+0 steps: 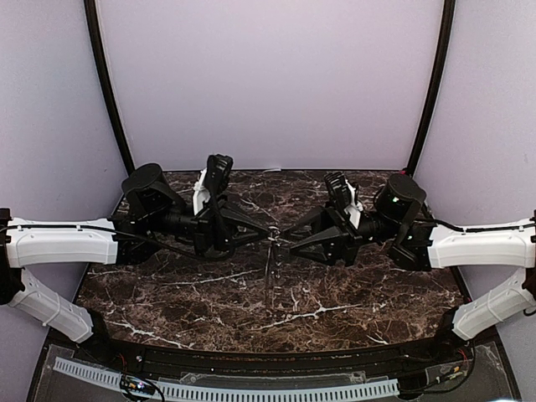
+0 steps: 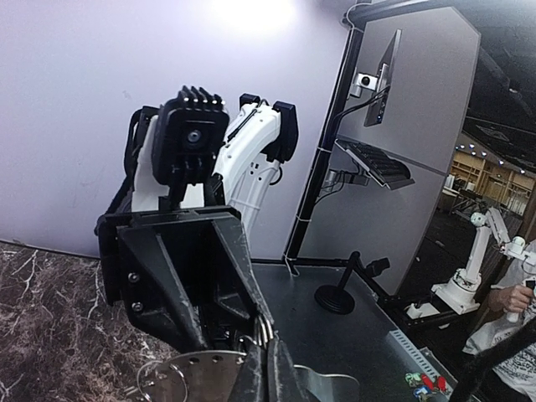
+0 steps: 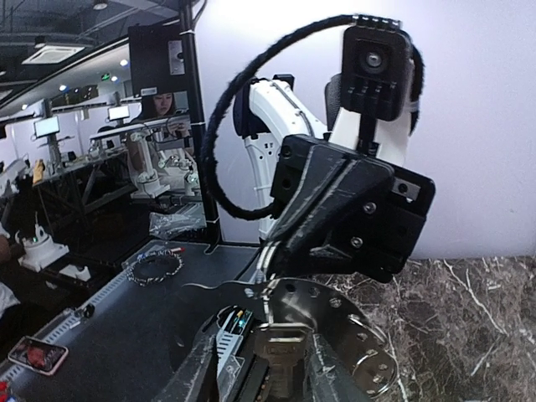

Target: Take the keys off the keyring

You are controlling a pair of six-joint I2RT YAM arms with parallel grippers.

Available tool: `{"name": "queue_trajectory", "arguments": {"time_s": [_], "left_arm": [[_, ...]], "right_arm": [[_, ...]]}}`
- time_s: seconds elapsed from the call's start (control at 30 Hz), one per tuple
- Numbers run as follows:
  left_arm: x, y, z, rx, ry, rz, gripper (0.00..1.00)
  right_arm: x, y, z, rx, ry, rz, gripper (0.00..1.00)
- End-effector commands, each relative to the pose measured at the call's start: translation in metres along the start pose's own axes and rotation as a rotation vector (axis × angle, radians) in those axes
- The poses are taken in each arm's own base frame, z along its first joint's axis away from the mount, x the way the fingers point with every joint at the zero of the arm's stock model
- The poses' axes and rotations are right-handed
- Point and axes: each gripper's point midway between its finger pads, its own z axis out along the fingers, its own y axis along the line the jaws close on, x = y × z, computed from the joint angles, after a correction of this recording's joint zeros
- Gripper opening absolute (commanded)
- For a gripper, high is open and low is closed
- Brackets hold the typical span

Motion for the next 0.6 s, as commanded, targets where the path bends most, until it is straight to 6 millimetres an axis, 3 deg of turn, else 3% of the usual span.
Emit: {"name": "queue_trajectory", "arguments": {"time_s": [0.0,0.1,0.23,0.57], "left_arm": [[-0.027,-0.014,-0.004,0.019,-0.048,0.086,0.0],[-0.029,-0.007,-0.004,-0.027,-0.05,0.093,0.0],[-0.031,-0.001,-0.007,-0.077,-0.063,0.104,0.0],[-0.038,0.007,-0.015,-0.169,-0.104,0.123,0.0]], "right_arm": [[-0.012,-0.006,-0.006,0.119,-0.064,-0.068,0.45],[-0.013,-0.009,-0.013,0.217,-0.115,-0.096,0.53],[-0.013,-0.013,-0.022,0.391,-0.199,-0.119,0.55],[-0.001,-0.037,-0.013,0.748,-0.168,-0.18,0.47]]}}
